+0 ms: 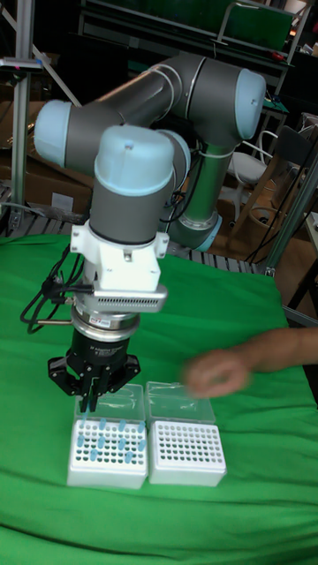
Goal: Insert a medium pipette tip into the holder for medium pipette tips
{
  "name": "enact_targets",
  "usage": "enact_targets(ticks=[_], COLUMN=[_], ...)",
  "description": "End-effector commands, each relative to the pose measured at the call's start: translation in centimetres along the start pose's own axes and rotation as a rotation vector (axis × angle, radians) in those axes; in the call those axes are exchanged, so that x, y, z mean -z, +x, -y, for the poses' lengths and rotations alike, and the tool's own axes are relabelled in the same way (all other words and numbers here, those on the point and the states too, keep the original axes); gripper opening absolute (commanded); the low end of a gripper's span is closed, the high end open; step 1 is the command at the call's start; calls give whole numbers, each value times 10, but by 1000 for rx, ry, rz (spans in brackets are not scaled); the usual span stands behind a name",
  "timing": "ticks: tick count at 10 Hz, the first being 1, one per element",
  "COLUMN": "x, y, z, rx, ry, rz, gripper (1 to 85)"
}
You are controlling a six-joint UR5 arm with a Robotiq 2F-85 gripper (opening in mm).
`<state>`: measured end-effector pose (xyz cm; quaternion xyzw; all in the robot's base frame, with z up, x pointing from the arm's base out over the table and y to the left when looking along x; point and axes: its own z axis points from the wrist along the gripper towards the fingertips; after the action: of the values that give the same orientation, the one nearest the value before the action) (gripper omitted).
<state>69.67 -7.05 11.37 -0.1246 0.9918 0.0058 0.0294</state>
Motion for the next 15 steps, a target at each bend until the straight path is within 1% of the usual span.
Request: enact_targets(ticks=[1, 3, 4, 6, 8, 9, 10, 11, 12, 13, 14, 15], x=[25, 33, 38, 48, 52, 50, 48, 45, 45, 45, 45, 46], y=[0, 0, 0, -1, -5, -6, -7, -5, -1, 4, 6, 8], z=[-3, -4, -10, -32, -59, -75, -87, -89, -79, -68, -64, -57], rx=[1, 0, -14, -60, -103, -127, -146, -147, -116, -56, 1, 78], ry=[5, 17, 14, 7, -33, -63, -73, -45, -4, 38, 52, 75], rz=[-10, -13, -17, -37, -39, -35, -32, -31, -45, -61, -70, -80], gripper=[10, 10, 10, 10, 10, 10, 10, 10, 10, 10, 10, 10])
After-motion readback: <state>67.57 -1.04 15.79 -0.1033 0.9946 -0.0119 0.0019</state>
